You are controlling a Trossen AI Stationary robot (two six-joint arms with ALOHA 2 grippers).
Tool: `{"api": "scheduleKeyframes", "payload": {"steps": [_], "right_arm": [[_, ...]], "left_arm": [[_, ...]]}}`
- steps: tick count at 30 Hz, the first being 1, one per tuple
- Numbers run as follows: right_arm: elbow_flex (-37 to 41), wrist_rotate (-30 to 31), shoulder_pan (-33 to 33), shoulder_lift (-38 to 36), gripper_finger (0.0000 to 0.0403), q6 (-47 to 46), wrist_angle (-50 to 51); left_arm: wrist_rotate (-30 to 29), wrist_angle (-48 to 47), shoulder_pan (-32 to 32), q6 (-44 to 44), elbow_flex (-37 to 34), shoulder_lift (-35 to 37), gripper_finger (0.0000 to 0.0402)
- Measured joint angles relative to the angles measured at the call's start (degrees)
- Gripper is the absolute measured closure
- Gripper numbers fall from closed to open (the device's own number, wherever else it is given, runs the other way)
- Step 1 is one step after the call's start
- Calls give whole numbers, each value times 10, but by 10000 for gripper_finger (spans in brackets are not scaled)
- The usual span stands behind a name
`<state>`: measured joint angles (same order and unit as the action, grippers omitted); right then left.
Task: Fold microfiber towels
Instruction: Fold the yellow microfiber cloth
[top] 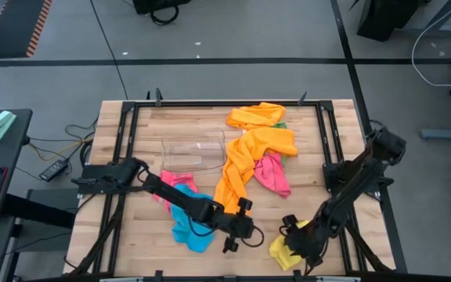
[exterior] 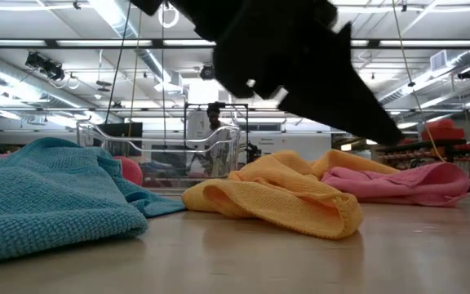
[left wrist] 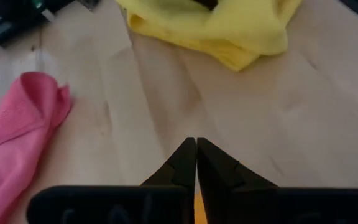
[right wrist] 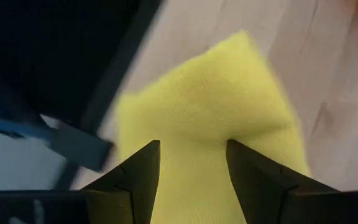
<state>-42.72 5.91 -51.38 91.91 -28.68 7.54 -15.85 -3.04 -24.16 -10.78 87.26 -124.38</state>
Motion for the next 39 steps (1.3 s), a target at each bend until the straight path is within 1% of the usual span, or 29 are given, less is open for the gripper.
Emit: {"api": "scheduleKeyframes", "payload": {"steps": [3,8,12,19,22,24,28,31,33,36,39], "right_arm": [[0,-2,1,40,209,13,7],[-3,1,39,60,210,56,8],[-1,24,95,50,221,117,14],[-1,25,224,48,240,217,10],[0,-16,266,47,244,262,-4],[1,-31,279,41,245,277,-7],[3,-24,274,1,247,277,17],[2,-25,254,-46,247,257,34],[2,-25,239,-74,247,240,54],[3,-23,215,-104,247,210,79],[17,-2,192,-117,247,184,81]], "left_arm": [[-10,-29,0,-3,1,18,385],[-10,-51,-2,-1,1,33,381],[-10,-69,-5,0,0,38,378],[-12,-116,-6,24,1,48,387],[-12,-120,-4,59,1,49,388],[-13,-123,0,74,1,49,386],[-13,-140,6,73,1,49,366],[-19,-128,5,29,1,45,344],[-35,-125,1,-10,1,37,326],[-81,-124,-6,-87,1,21,297],[-158,-120,-17,-197,0,8,271]]}}
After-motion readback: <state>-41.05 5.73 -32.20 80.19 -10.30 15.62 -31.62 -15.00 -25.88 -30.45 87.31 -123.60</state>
